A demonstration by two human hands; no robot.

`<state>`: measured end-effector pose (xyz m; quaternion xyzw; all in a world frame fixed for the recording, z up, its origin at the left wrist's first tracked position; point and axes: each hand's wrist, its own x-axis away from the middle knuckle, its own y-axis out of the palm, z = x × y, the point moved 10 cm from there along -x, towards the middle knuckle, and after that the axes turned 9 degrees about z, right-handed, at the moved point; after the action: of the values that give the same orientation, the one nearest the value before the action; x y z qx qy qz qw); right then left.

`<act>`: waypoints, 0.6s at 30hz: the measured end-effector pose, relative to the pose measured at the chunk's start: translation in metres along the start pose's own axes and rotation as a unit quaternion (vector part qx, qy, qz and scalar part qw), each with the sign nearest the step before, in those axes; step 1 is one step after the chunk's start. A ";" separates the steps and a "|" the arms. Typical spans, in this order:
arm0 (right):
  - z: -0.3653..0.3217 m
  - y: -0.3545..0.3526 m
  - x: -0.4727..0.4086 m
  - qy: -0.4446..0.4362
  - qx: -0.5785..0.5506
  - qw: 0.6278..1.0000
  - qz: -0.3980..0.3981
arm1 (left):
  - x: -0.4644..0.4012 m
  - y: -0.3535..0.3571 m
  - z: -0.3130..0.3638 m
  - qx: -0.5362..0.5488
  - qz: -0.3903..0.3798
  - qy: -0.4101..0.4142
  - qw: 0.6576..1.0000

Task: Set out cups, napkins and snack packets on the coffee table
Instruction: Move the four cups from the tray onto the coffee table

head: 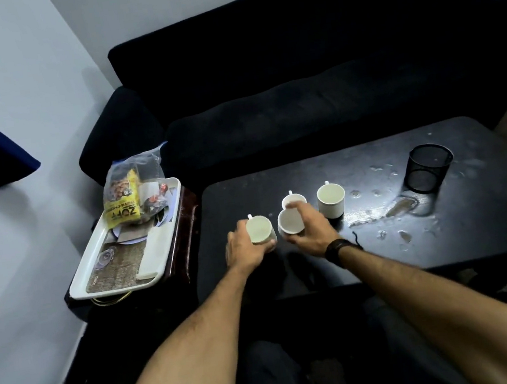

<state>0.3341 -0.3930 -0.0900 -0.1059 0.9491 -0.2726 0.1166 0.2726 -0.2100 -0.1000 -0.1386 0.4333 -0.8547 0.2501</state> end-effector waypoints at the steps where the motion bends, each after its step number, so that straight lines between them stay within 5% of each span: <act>1: -0.007 -0.016 -0.012 -0.017 -0.002 1.000 0.026 | -0.008 -0.007 0.011 0.012 0.014 0.006 1.000; 10: 0.003 -0.127 -0.138 0.022 0.023 0.992 0.124 | -0.100 -0.004 0.123 0.059 0.059 0.028 0.996; 18: 0.075 -0.107 -0.177 0.127 -0.019 0.987 0.096 | -0.151 0.058 0.122 0.038 0.031 -0.015 0.999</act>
<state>0.5379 -0.4714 -0.0649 0.0190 0.9671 -0.2531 0.0183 0.4718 -0.2378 -0.0786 -0.1285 0.4011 -0.8601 0.2878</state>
